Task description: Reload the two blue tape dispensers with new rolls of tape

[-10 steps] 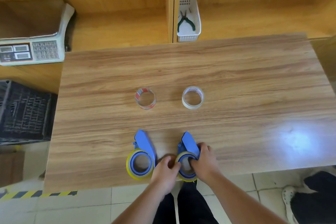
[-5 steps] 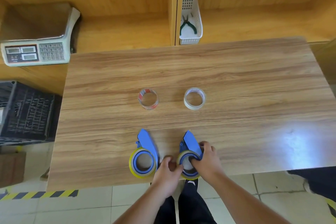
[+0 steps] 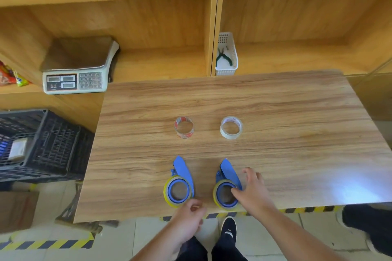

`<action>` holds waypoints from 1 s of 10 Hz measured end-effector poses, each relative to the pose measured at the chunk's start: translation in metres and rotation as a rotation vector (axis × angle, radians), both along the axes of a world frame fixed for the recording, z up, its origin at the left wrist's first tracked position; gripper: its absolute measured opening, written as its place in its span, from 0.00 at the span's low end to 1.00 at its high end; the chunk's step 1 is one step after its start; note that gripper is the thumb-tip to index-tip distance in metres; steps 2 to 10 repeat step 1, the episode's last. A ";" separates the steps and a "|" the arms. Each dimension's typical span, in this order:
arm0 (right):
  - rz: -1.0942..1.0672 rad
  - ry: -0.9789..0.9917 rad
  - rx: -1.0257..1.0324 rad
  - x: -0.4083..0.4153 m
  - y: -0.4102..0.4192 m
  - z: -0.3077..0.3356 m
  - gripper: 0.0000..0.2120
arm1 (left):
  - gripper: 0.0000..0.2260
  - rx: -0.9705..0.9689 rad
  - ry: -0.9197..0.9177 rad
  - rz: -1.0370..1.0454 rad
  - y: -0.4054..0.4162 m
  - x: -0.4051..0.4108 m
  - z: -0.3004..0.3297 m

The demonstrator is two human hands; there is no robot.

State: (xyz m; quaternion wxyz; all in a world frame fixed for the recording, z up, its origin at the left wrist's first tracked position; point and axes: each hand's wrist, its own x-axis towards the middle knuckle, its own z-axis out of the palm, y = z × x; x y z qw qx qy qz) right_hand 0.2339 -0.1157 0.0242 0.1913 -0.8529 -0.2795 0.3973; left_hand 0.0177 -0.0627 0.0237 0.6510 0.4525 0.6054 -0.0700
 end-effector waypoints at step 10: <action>0.007 -0.026 0.047 -0.003 0.004 0.026 0.34 | 0.08 0.068 -0.037 0.045 0.011 -0.005 0.021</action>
